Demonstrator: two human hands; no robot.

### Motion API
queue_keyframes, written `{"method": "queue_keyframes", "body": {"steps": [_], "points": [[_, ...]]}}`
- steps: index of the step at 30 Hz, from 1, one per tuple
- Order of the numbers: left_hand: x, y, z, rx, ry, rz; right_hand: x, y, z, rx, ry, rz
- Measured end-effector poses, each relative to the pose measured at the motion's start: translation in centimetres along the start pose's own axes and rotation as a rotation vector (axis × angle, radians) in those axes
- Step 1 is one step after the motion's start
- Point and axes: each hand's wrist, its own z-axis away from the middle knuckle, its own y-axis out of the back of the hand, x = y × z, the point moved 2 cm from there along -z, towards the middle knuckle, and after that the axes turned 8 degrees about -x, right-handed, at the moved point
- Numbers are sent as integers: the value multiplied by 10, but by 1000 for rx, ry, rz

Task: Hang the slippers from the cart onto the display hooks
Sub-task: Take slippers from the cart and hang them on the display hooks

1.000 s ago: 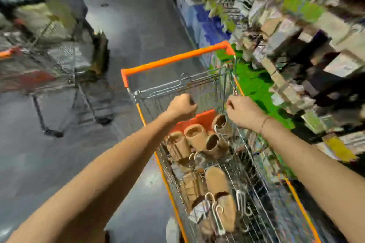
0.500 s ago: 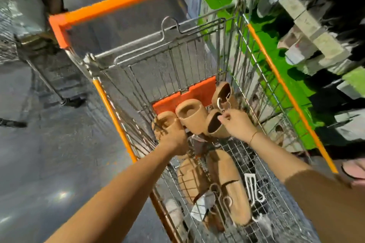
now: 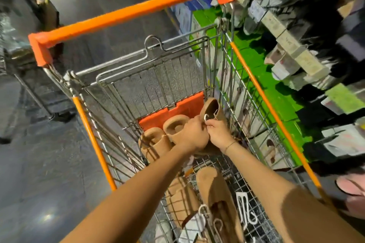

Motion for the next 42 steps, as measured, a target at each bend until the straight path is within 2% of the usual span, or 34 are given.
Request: {"method": "queue_keyframes", "body": {"steps": [3, 6, 10, 14, 18, 24, 26, 28, 31, 34, 37, 40, 42], "points": [[0, -7, -17, 33, 152, 232, 8, 0, 0, 46, -8, -24], [2, -15, -30, 51, 206, 403, 12, 12, 11, 80, -26, 4], [21, -32, -28, -125, 211, 491, 20, 39, 25, 133, -3, 31], [28, -44, -24, -83, 245, 498, 25, 64, 43, 173, 4, 60], [44, -18, -3, -12, 170, 268, 10, 90, 70, 209, 155, 122], [146, 95, 84, -92, -187, -298, -71, 128, 134, 154, 536, 464], [195, 135, 119, -54, -355, -413, -102, 144, 164, 201, 534, 596], [244, 173, 151, 16, -505, -476, -133, 165, 199, 336, 509, 738], [327, 220, 200, 109, -744, -420, -187, 210, 262, 672, 596, 827], [416, 248, 257, 197, -980, -357, -252, 265, 343, 988, 748, 715], [497, 267, 307, 247, -1180, -211, -299, 314, 419, 1170, 785, 625], [567, 276, 337, 197, -1349, -48, -325, 354, 476, 1375, 687, 616], [604, 271, 353, 58, -1454, 23, -335, 375, 510, 1517, 598, 617]]}}
